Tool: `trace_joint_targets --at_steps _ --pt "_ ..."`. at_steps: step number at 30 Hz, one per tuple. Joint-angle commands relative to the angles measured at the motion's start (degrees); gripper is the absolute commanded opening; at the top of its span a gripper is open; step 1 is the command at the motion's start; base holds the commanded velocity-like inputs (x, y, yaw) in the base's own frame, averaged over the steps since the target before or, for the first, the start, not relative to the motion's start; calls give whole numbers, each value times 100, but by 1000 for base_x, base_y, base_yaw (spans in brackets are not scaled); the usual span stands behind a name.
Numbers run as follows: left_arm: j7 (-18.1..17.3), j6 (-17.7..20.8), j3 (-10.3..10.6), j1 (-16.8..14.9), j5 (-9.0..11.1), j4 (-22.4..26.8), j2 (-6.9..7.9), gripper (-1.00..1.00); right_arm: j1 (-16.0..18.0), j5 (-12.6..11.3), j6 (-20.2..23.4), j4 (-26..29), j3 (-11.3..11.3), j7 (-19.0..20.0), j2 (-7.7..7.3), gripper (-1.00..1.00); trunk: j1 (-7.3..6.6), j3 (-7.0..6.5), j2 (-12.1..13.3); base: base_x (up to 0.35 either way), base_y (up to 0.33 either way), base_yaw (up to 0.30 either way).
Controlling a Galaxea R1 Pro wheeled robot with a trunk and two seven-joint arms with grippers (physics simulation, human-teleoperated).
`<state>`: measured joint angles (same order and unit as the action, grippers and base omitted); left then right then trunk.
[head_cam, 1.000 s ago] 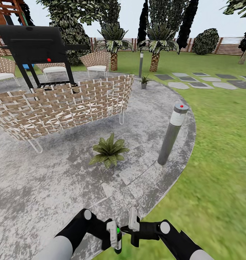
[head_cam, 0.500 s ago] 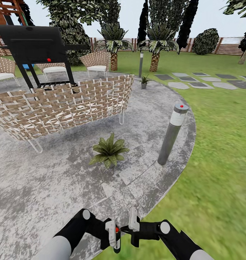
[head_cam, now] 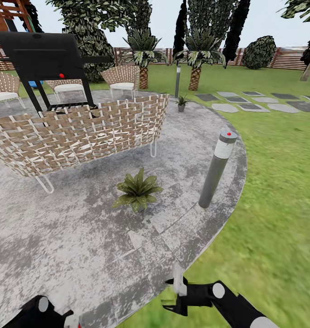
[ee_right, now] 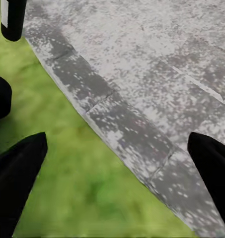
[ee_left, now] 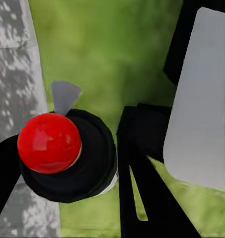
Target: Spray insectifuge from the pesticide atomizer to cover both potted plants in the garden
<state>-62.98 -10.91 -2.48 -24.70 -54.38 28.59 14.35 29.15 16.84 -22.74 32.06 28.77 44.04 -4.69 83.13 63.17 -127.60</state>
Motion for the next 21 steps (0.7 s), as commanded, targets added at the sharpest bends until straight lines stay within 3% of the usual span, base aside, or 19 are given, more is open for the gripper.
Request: trace_joint_targets --at_steps 1,4,5,7,8,10,11,12,15,16,18,21 --pt "17 -52 -36 45 -14 6 57 -100 3 37 -37 -135 8 -22 -28 100 -1 4 -2 0 0 0" --pt "599 -38 -267 88 239 -61 104 -100 3 20 -48 -558 -15 -243 -60 100 -1 4 -2 0 0 0" --pt "1098 -36 -542 92 418 -219 77 -100 3 15 -51 -757 -17 -586 -63 100 -1 4 -2 0 0 0" --pt "2068 -34 -1172 95 853 -507 34 -100 3 -4 -51 -1212 -8 -1648 -63 100 -1 4 -2 0 0 0" --pt "2322 -34 -1365 96 1022 -582 16 -100 3 -13 -49 -1383 -6 -2043 -60 100 -1 4 -2 0 0 0" --pt "3018 -48 -1915 96 1748 -836 -79 -100 -3 -210 -47 -1959 -4 -3359 9 100 -1 4 -2 0 0 0" --pt "3384 -57 -2131 96 2144 -977 -110 -100 -9 -514 -47 -2210 -5 -3916 119 100 -1 4 -2 0 0 0" --pt "3843 -112 -2316 97 2618 -1120 -129 -100 -18 -1088 -51 -2499 -14 -4495 286 100 -1 4 -2 0 0 0" --pt "4744 -910 -2484 185 3643 -1388 -133 -100 -30 -2716 -158 -2841 -34 -5216 377 100 -1 4 -2 0 0 0" --pt "4923 -1112 -2501 249 3840 -1457 -130 -100 -32 -2990 -252 -2864 -36 -5268 367 100 -1 4 -2 0 0 0" --pt "5440 -1661 -2522 464 4321 -1551 -115 -100 -49 -3540 -844 -2960 -37 -5346 242 100 -1 4 -2 0 0 0" --pt "5816 -2062 -2528 709 4564 -1582 -109 -100 -90 -3972 -1301 -3024 -44 -5389 119 100 -1 4 -2 0 0 0"
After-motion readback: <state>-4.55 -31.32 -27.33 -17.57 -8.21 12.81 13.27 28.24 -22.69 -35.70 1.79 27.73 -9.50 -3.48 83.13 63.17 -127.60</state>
